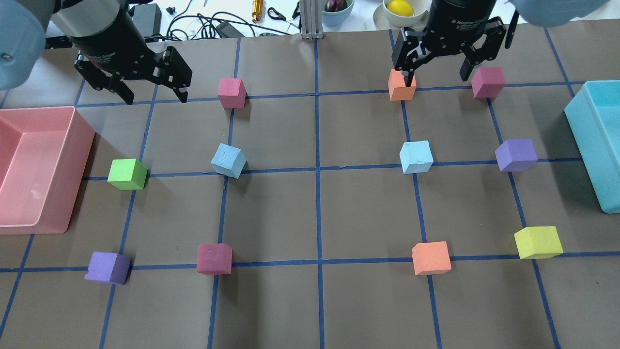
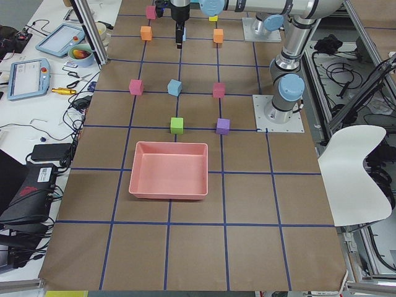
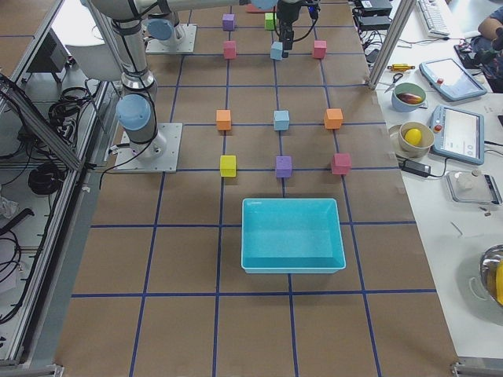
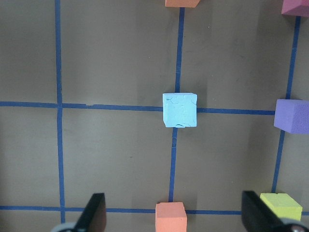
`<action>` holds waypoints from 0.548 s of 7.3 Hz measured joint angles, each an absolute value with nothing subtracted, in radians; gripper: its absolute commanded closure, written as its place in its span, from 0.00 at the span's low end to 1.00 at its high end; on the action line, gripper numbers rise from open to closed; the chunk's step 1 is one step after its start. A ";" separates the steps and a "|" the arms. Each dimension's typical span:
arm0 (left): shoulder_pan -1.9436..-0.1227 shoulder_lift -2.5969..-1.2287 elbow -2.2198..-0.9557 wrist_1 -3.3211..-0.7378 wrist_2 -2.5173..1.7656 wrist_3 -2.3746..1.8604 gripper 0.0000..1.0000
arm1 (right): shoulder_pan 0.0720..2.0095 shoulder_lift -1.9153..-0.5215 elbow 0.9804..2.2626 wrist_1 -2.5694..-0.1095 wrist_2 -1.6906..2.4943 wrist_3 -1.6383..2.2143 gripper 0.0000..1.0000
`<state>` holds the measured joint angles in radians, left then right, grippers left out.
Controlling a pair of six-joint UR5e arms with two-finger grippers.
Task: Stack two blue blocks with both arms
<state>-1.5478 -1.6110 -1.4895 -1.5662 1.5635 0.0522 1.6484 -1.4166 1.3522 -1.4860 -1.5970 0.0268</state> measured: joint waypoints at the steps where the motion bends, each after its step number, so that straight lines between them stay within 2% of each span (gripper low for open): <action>1: -1.548 -1.611 -1.489 -1.566 1.563 0.054 0.00 | 1.649 -1.411 1.354 -1.491 -1.598 0.027 0.00; 4: -1.547 -1.622 -1.492 -1.566 1.562 0.057 0.00 | 1.648 -1.403 1.354 -1.500 -1.603 0.026 0.00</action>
